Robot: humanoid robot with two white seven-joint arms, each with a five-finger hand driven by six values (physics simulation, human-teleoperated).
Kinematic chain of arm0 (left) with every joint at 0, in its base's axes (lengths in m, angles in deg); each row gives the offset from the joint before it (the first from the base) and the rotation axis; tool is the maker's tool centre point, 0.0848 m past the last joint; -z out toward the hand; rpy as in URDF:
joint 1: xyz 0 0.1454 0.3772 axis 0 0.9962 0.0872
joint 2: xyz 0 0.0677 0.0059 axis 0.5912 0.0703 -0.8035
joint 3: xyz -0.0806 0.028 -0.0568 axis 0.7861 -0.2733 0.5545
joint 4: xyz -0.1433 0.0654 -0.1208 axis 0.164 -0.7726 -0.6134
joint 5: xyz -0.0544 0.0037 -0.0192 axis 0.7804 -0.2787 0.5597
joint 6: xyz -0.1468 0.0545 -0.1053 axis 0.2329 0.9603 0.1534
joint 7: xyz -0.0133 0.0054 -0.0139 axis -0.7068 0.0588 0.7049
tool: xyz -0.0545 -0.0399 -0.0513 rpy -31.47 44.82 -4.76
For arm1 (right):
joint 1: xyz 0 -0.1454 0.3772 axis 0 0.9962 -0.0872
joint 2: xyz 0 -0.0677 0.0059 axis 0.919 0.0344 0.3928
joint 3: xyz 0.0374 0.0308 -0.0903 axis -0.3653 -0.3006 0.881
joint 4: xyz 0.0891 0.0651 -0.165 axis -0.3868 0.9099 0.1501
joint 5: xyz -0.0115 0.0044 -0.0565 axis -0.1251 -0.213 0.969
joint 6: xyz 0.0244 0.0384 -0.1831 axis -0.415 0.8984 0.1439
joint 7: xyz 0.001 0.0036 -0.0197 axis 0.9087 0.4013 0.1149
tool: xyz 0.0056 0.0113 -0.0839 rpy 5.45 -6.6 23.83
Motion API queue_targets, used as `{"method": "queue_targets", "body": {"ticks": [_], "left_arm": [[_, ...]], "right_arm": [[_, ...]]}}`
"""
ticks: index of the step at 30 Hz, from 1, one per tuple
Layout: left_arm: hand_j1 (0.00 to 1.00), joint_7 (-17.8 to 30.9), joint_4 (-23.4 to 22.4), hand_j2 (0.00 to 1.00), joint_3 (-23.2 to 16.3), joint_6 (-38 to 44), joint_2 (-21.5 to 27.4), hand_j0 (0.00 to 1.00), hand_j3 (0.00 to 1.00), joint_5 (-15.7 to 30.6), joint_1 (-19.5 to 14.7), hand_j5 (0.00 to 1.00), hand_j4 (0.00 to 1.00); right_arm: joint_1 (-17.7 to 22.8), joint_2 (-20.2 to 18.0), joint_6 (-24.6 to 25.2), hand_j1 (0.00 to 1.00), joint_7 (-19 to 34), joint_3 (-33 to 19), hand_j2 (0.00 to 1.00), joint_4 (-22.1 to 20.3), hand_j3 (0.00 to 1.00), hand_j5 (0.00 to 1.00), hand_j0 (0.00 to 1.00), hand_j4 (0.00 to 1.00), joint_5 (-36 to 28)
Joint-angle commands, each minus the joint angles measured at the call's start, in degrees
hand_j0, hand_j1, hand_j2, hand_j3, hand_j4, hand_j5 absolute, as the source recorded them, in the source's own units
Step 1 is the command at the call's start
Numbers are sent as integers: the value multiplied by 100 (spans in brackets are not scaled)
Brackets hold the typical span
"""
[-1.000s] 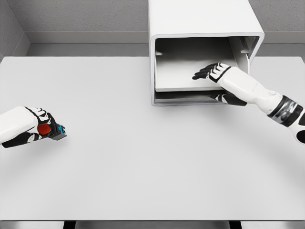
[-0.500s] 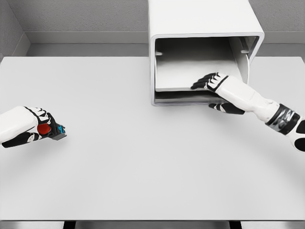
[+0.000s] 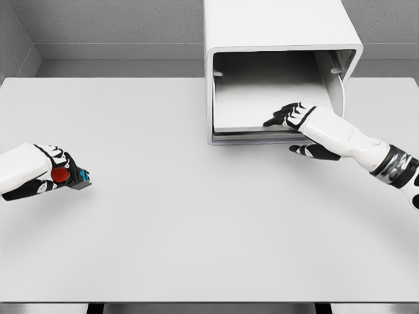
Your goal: Slide open multi-storey tabletop storage cabinets and put open load switch and slide close multi-storey tabletop storage cabinets
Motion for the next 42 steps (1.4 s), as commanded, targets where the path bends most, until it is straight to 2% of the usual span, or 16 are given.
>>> {"method": "queue_targets", "body": {"ticks": [1,4,6,19,26,29,33,37,42], "left_arm": [[40,-14,-3,40,-8,30,-115,40,40,1,-35,40,40],[40,-14,-3,40,-201,30,-230,40,40,-34,-264,40,40],[40,-14,-12,40,-307,30,-247,40,40,-34,-361,40,40],[40,-14,-3,40,-351,30,-450,40,40,-34,-484,40,40],[40,-14,-12,40,-491,30,-617,40,40,-51,-686,40,40],[40,-14,-12,40,-526,30,-775,40,40,-60,-791,40,40],[40,-14,-12,40,-553,30,-1021,40,40,-60,-958,40,40],[40,-14,-3,40,-562,30,-1030,40,40,-60,-1002,40,40],[40,-14,-21,40,-773,30,-1249,40,40,-69,-1275,40,40]], "right_arm": [[0,-83,1,82,-1,15,82,-81,82,82,82,82,20],[53,-170,1,82,-10,-38,82,-169,82,82,82,82,20],[272,-162,1,82,8,-328,82,-248,82,82,82,82,20],[360,-214,1,82,8,-407,82,-345,82,82,82,82,20],[474,-548,1,82,-18,-442,82,-819,82,82,82,82,11],[1002,-584,1,78,-1,-1101,78,-1250,78,78,78,78,3],[1099,-830,1,78,-18,-1163,78,-1373,78,78,78,78,-68],[1213,-847,1,78,-18,-1392,78,-1391,78,78,78,78,-147],[1503,-953,1,73,-27,-1963,73,-1391,73,73,73,73,-244]]}}
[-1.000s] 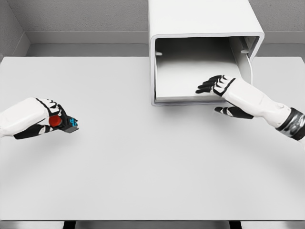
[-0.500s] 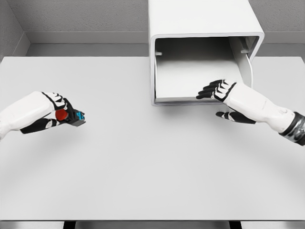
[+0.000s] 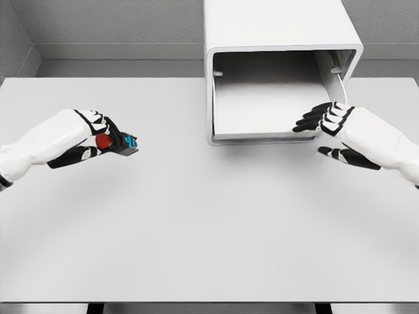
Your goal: Slide open multi-storey tabletop storage cabinets and put open load switch and slide close multi-storey tabletop storage cabinets
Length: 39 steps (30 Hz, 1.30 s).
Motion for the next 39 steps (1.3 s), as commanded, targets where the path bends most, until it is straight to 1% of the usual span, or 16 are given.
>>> {"method": "queue_targets", "body": {"ticks": [1,3,4,6,10,11,12,14,16,19,22,24,26,30,34,39], "left_arm": [[40,-2,1,40,-76,17,-96,40,40,36,-9,40,40],[40,-2,1,40,-84,17,-219,40,40,45,-35,40,40],[40,-2,1,40,-102,17,-280,40,40,36,-70,40,40],[40,-2,10,40,-137,17,-324,40,40,36,-114,40,40],[40,-2,27,40,-207,17,-544,40,40,45,-229,40,40],[40,-2,19,40,-234,17,-641,40,40,45,-290,40,40],[40,-2,27,40,-251,17,-667,40,40,45,-299,40,40],[40,-2,27,40,-330,17,-676,40,40,53,-395,40,40],[40,-2,27,40,-374,17,-816,40,40,53,-475,40,40],[40,-2,71,40,-383,17,-834,40,40,62,-518,40,40],[40,-2,89,40,-533,17,-843,40,40,18,-729,40,40],[40,-2,98,40,-541,17,-948,40,40,18,-852,40,40],[40,-2,80,40,-673,17,-1045,40,40,-95,-1054,40,40],[40,-2,71,40,-744,17,-1291,40,40,-184,-1151,40,40],[40,-2,80,40,-788,17,-1493,40,40,-219,-1283,40,40],[40,-2,80,40,-875,17,-1669,40,40,-219,-1380,40,40]], "right_arm": [[26,-50,-2,72,-13,-378,72,-8,72,72,72,72,-87],[246,-50,-2,72,-13,-677,72,9,72,72,72,72,-122],[378,-50,-2,67,-13,-880,67,18,67,67,67,67,-131],[589,-50,-2,62,-5,-1231,62,45,62,62,62,62,-148],[932,-50,-2,61,-5,-1679,61,80,61,61,61,61,-183],[1002,-41,-2,59,-5,-1785,59,167,59,59,59,59,-183],[1002,-41,-2,57,-5,-1820,57,212,57,57,57,57,-183],[1055,-41,-2,57,-5,-1855,57,343,57,57,57,57,-183],[1178,-41,-2,57,13,-1978,57,440,57,57,57,57,-183],[1257,-41,-2,56,39,-1978,56,712,56,56,56,56,-166],[1512,-24,-2,57,57,-1978,57,748,57,57,57,57,-96],[1714,-15,-2,57,57,-1978,57,748,57,57,57,57,-78],[1819,-6,-2,57,57,-1978,57,739,57,57,57,57,-78],[2048,64,-2,56,57,-1917,56,704,56,56,56,56,-69],[2267,371,-2,56,57,-1899,56,721,56,56,56,56,176],[2312,811,-2,56,66,-1891,56,748,56,56,56,56,616]]}}
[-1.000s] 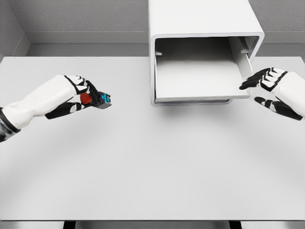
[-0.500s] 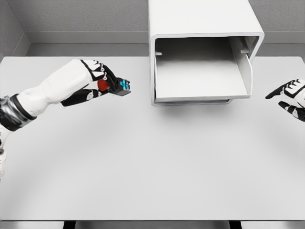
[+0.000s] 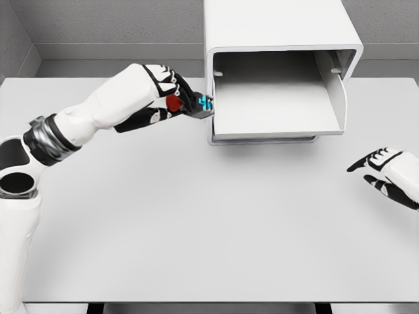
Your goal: Slide open multi-storey tabletop storage cabinets and put open load switch and slide close multi-storey tabletop storage cabinets
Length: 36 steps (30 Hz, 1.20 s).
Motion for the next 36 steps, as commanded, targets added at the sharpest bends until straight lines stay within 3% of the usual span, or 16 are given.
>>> {"method": "queue_targets", "body": {"ticks": [1,4,11,13,15,17,20,25,27,36], "left_arm": [[40,-7,-29,40,-90,17,-113,40,40,12,0,40,40],[41,-7,-47,41,-126,17,-316,41,41,-296,-62,41,41],[41,-7,-29,41,-178,17,-650,41,41,-348,-114,41,41],[41,-7,-47,41,-178,17,-826,41,41,-586,-158,41,41],[41,-7,-47,41,-178,17,-878,41,41,-630,-167,41,41],[41,-7,-65,41,-178,17,-993,41,41,-674,-185,41,41],[41,-7,-117,41,-178,17,-1230,41,41,-1122,-193,41,41],[41,-7,-355,41,-178,17,-1458,41,41,-1236,-352,41,41],[41,-7,-355,41,-178,17,-1458,41,41,-1342,-352,41,41],[41,-7,-355,41,-380,17,-1458,41,41,-1772,-343,41,41]], "right_arm": [[0,223,-1,56,-1,82,56,69,56,56,56,56,198],[0,223,-1,57,-1,100,57,69,57,57,57,57,207],[-62,241,-1,57,-1,232,57,34,57,57,57,57,224],[-62,407,-1,58,7,241,58,34,58,58,58,58,242],[-97,601,-1,58,368,241,58,-1,58,58,58,58,242],[-114,619,-1,58,385,241,58,-1,58,58,58,58,233],[-114,663,-1,58,394,258,58,-19,58,58,58,58,215],[-290,803,-1,57,394,521,57,-186,57,57,57,57,242],[-545,812,-1,55,394,821,55,-124,55,55,55,55,250],[-545,979,-1,54,456,882,54,-309,54,54,54,54,277]]}}
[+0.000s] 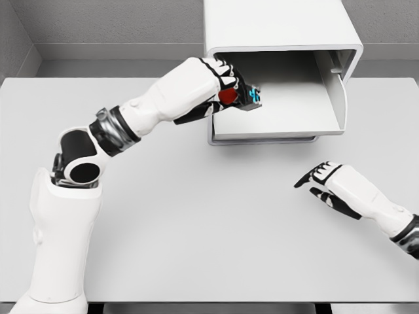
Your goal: Slide open multi-storey tabletop storage cabinets and put open load switch and slide close multi-storey tabletop storage cabinets
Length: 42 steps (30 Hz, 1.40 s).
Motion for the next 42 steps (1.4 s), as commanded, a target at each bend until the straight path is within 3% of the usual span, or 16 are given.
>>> {"method": "queue_targets", "body": {"ticks": [1,4,12,17,31,42], "left_arm": [[41,-5,-4,41,-92,18,-4,41,41,-61,0,41,41],[41,-5,-12,41,-180,18,-4,41,41,-140,9,41,41],[41,-5,-258,41,-329,18,-4,41,41,-465,0,41,41],[41,-5,-258,41,-434,18,-4,41,41,-562,-9,41,41],[42,-5,-285,42,-593,18,-4,42,42,-580,-343,42,42],[44,-5,-461,44,-768,18,-4,44,44,-580,-387,44,44]], "right_arm": [[0,13,1,54,11,32,54,-112,54,54,54,54,-33],[-211,13,1,54,11,260,54,-139,54,54,54,54,-33],[-246,13,1,55,11,278,55,-130,55,55,55,55,-33],[-246,4,1,46,2,269,46,-130,46,46,46,46,-33],[-290,4,1,50,11,260,50,-130,50,50,50,50,-42],[-308,13,1,51,2,278,51,-16,51,51,51,51,-33]]}}
